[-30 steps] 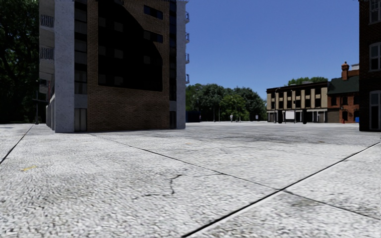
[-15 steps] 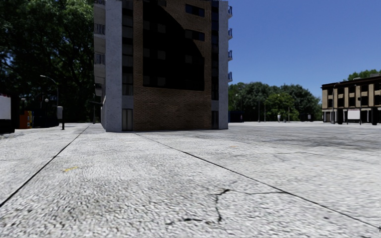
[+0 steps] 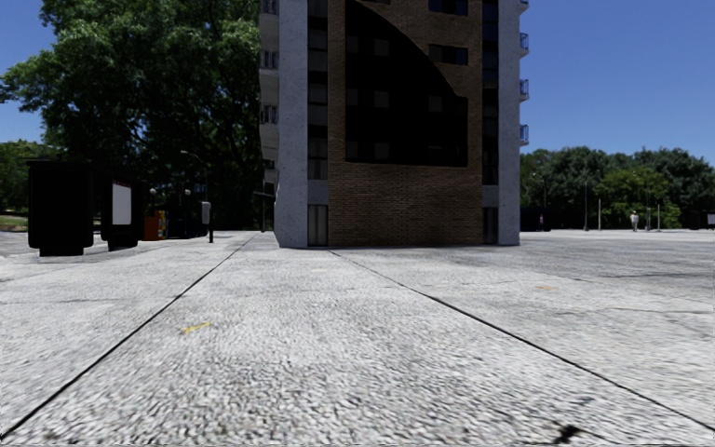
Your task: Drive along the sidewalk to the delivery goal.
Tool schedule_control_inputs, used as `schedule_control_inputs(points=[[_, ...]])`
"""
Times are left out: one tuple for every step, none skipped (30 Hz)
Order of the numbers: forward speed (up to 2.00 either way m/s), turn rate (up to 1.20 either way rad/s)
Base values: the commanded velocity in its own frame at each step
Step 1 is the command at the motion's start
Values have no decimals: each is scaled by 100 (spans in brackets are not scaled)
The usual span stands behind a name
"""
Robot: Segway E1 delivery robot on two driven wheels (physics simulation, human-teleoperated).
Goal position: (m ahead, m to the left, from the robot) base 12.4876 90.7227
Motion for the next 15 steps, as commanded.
schedule_control_inputs(points=[[147, 52], [147, 52], [147, 52], [147, 52], [149, 52], [149, 52], [152, 52], [159, 52], [168, 52], [168, 52], [175, 52], [179, 52], [179, 52], [184, 52], [189, 50]])
